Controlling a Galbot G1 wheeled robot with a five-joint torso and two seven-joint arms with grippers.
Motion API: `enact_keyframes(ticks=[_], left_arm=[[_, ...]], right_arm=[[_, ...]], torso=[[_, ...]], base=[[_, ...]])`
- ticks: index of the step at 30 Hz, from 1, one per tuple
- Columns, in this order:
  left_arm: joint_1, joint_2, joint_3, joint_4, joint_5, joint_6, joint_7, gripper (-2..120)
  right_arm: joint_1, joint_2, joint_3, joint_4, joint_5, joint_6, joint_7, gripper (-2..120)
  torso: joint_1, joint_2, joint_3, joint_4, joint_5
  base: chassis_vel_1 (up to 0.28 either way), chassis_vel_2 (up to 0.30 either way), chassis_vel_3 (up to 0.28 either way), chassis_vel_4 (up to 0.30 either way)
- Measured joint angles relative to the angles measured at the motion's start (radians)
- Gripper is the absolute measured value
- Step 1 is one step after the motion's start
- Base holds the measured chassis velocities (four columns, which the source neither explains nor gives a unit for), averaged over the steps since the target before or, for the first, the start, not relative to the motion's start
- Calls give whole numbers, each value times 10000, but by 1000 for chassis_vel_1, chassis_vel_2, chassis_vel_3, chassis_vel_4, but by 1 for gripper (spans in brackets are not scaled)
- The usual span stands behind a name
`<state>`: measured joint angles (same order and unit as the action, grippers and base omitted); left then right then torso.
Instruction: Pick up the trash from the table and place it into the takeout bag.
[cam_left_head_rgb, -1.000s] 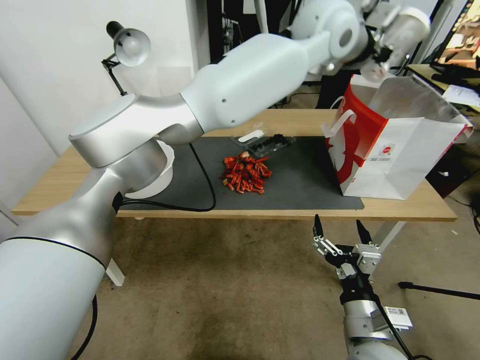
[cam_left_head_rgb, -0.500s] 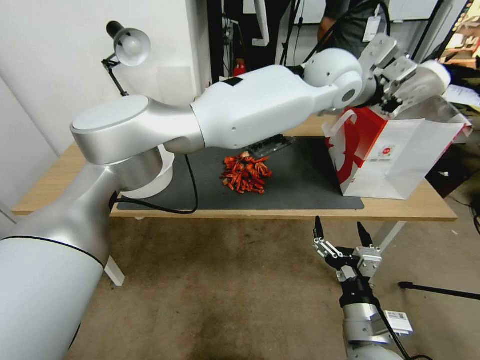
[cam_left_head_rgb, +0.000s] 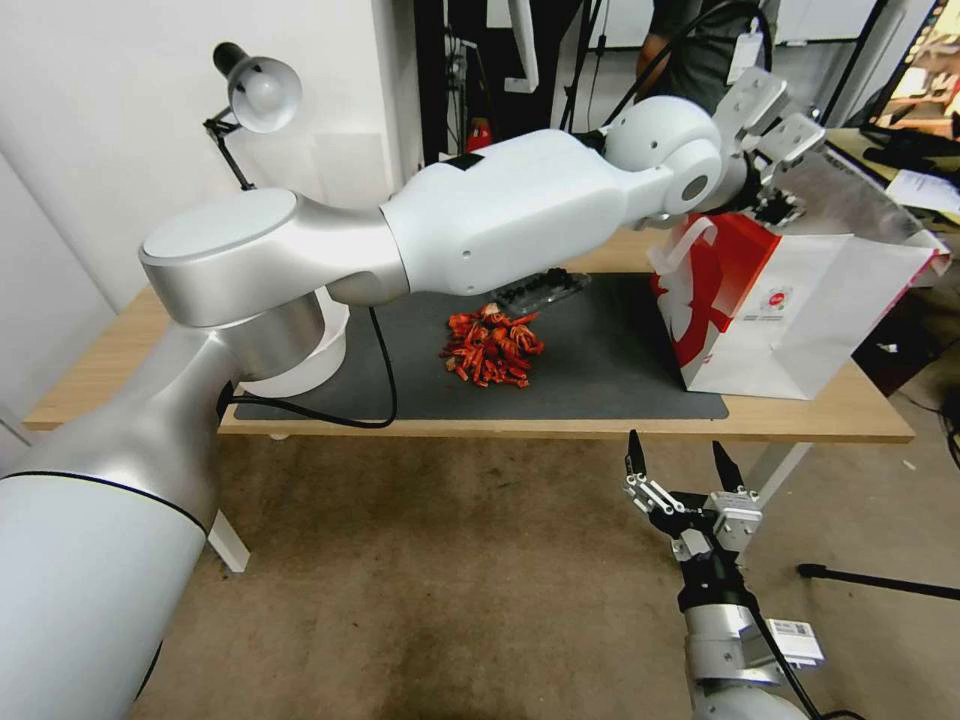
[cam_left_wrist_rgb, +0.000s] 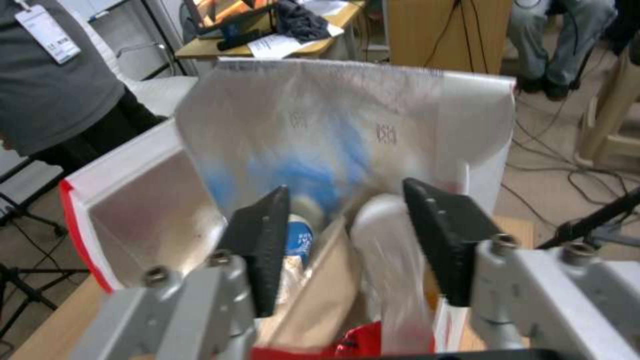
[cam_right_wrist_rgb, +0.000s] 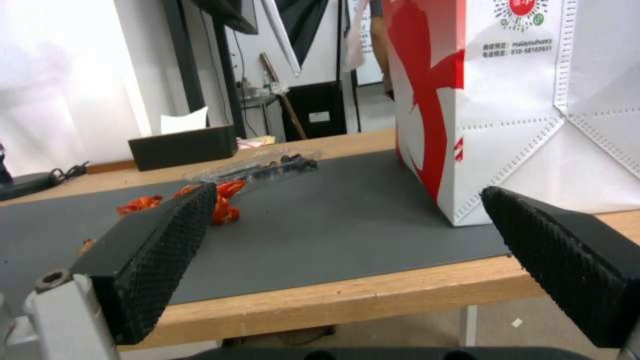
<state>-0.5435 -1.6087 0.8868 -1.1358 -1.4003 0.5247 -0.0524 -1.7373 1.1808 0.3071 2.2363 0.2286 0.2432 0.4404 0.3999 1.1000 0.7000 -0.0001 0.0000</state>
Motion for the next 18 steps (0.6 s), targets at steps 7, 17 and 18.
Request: enact_keyframes(ticks=[7,17,18], left_arm=[[474,307,-1158,-741,-11,-452,-1147,77],[2272,3639,-2213,-4630,2228,-2045,-3037,100],[2272,3639,-2213,-4630,2228,-2045,-3037,100]], right_arm=[[-19,1,-6,10,14,-7,0,100],[84,-306,42,-8,230,-81,46,100],[84,-306,42,-8,230,-81,46,100]], torso=[[1,0,0,-2,0],[-2,0,-1,1,-5],[-2,0,-1,1,-5]], base=[[0,0,0,0],[0,0,0,0],[0,0,0,0]])
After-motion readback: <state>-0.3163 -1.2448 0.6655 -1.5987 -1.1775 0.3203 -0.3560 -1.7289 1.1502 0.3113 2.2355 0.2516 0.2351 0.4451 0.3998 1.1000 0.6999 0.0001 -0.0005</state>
